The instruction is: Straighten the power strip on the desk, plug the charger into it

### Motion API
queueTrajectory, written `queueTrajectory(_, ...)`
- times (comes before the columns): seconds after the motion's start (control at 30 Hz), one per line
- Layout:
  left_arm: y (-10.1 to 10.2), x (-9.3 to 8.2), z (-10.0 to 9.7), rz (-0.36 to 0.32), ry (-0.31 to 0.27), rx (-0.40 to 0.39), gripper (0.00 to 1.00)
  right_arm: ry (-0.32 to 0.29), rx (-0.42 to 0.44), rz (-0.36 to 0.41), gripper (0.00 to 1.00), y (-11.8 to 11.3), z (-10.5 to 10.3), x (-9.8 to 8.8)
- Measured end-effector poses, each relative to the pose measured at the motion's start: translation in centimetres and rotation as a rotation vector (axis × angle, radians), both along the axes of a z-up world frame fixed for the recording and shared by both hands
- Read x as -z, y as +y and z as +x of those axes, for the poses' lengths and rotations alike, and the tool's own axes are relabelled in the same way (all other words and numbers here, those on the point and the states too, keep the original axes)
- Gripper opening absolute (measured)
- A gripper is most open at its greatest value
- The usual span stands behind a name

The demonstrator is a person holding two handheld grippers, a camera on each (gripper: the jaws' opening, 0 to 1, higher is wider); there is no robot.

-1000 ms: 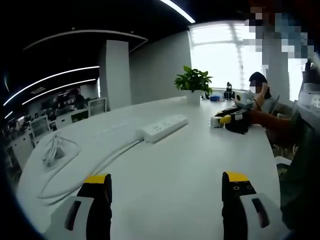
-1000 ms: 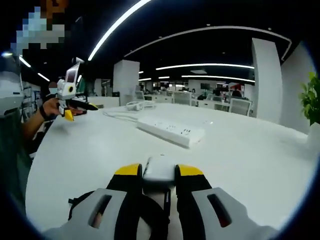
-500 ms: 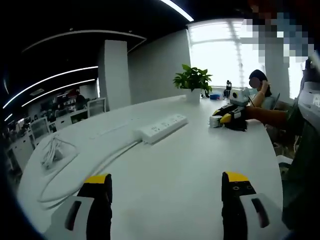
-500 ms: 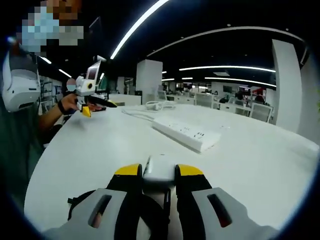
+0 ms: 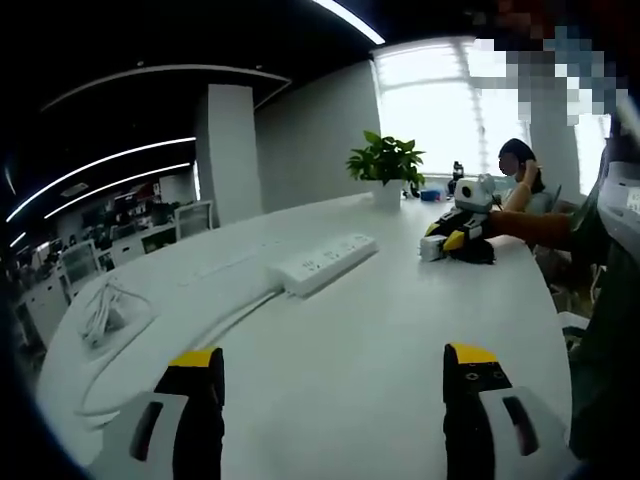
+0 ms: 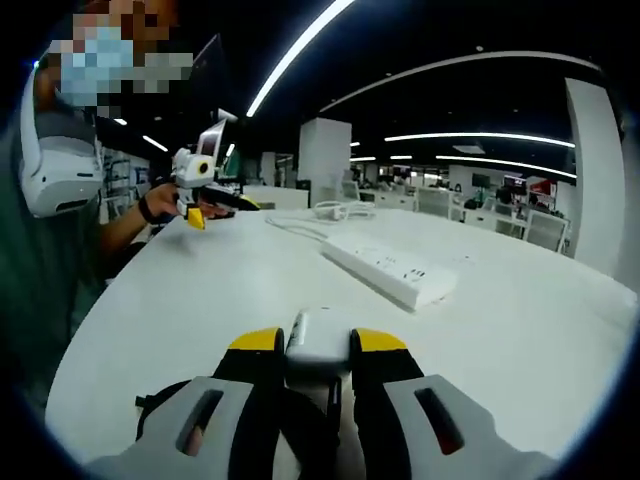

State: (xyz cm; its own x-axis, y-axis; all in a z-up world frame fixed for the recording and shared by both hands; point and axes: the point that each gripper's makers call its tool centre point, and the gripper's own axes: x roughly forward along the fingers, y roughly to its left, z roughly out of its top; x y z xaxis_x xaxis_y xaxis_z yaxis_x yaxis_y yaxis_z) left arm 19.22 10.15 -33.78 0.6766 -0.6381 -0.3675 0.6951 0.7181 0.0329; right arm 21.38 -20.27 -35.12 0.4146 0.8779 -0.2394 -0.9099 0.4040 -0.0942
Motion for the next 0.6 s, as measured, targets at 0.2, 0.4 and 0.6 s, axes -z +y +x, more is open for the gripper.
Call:
queueTrajectory(0.2,-0.14,-0.33,0.60,-0.006,-0.007,-0.002,0.93,0.001,-0.067,0.003,0.25,0.23,0.32,-0.01)
queueTrajectory(0.4,-0.19,-0.26,0.68,-0.006,-0.007,-0.004,0.92,-0.008,-0.085,0.005,0.25,0.45,0.36,-0.02)
queueTrajectory(0.6,0.04,-0.30,0.31,-0.002,-0.005,-0.004,0.92,0.016,-0.071,0.012,0.37,0.57,0.29,-0.03)
